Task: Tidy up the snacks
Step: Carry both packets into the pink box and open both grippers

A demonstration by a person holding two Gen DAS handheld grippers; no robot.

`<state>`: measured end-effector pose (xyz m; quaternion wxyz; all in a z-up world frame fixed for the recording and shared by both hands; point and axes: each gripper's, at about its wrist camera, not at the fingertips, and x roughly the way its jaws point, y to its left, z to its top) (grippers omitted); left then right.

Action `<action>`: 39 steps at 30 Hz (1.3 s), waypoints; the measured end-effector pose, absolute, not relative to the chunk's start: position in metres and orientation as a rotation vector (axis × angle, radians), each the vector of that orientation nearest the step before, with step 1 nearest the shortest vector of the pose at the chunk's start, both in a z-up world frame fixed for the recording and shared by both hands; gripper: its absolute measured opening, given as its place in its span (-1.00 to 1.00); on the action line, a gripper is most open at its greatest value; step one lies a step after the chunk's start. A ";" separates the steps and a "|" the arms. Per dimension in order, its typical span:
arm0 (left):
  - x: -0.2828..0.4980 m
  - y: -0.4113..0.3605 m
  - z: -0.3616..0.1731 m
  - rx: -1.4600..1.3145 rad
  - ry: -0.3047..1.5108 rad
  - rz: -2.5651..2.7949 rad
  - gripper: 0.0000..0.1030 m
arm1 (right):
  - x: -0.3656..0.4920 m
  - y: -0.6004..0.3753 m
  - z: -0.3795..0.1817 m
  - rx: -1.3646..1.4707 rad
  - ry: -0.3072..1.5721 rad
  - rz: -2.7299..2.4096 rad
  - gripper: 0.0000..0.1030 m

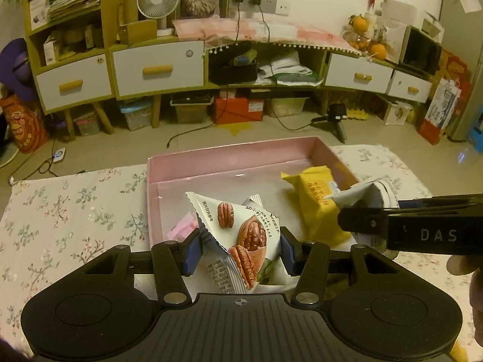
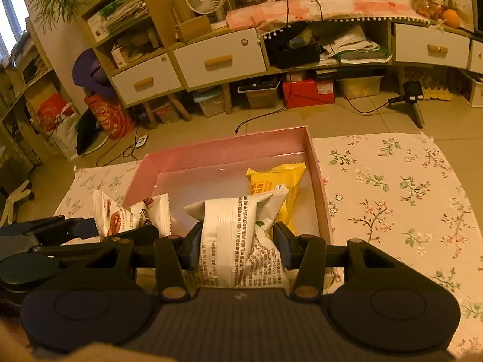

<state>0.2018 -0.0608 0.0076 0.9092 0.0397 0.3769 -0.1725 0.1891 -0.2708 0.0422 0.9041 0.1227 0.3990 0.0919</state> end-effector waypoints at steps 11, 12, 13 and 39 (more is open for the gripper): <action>0.225 -0.068 -0.009 0.122 0.764 -0.346 -0.03 | 0.201 -0.274 0.029 0.293 0.842 0.190 -0.13; 0.226 -0.069 -0.009 0.123 0.764 -0.345 -0.02 | 0.201 -0.274 0.028 0.294 0.843 0.189 -0.13; 0.227 -0.069 -0.010 0.124 0.764 -0.345 -0.02 | 0.201 -0.274 0.028 0.296 0.844 0.188 -0.13; 0.208 -0.061 -0.001 0.134 0.775 -0.337 0.69 | 0.188 -0.287 0.047 0.319 0.816 0.157 0.50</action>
